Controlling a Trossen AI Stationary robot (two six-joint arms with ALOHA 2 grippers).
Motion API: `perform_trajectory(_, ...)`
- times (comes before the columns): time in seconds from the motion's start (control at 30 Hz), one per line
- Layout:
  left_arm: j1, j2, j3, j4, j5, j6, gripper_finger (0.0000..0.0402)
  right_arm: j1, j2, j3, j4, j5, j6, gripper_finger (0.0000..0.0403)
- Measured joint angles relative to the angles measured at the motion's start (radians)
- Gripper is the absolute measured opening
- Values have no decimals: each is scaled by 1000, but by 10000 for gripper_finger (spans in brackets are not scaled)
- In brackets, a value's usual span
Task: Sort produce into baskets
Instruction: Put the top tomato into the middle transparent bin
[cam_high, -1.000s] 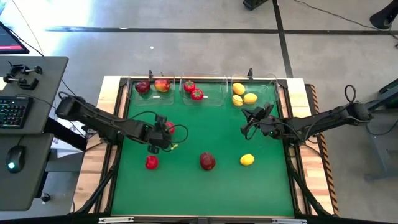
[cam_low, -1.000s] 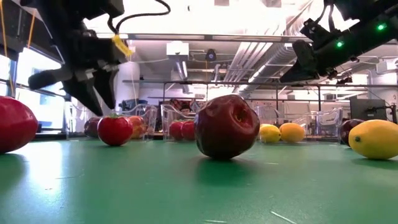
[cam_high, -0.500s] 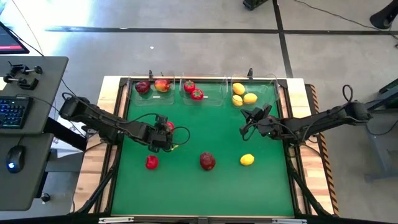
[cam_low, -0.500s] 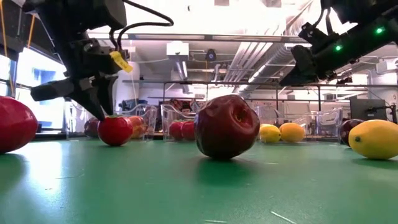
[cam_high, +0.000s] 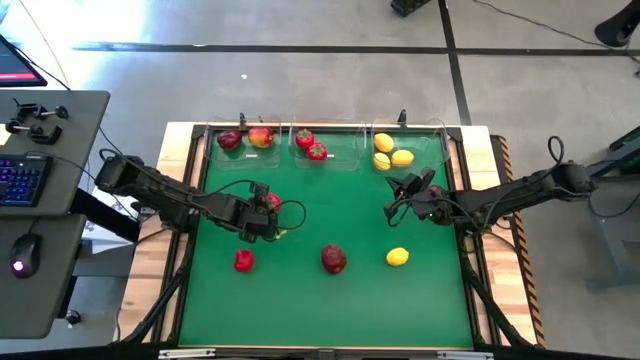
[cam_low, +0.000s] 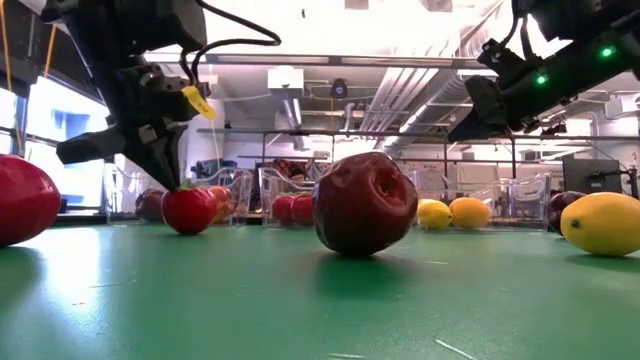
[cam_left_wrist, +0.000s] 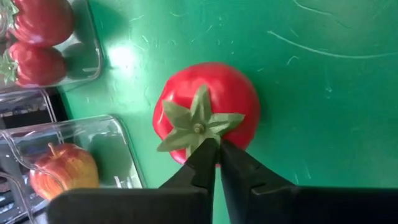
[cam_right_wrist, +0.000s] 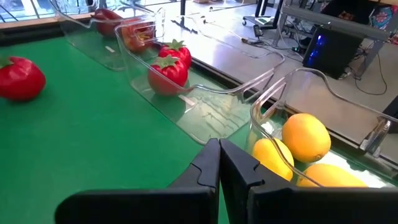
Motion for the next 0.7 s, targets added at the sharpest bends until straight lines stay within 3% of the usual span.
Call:
perform_trajectory(0.37, 6, 0, 44, -19, -29, 17, 0, 0, 0, 0, 0, 0, -1, 0)
perform_trajectory(0.7, 84, 0, 109, -26, -30, 24, 0, 0, 0, 1, 0, -2, -1, 0)
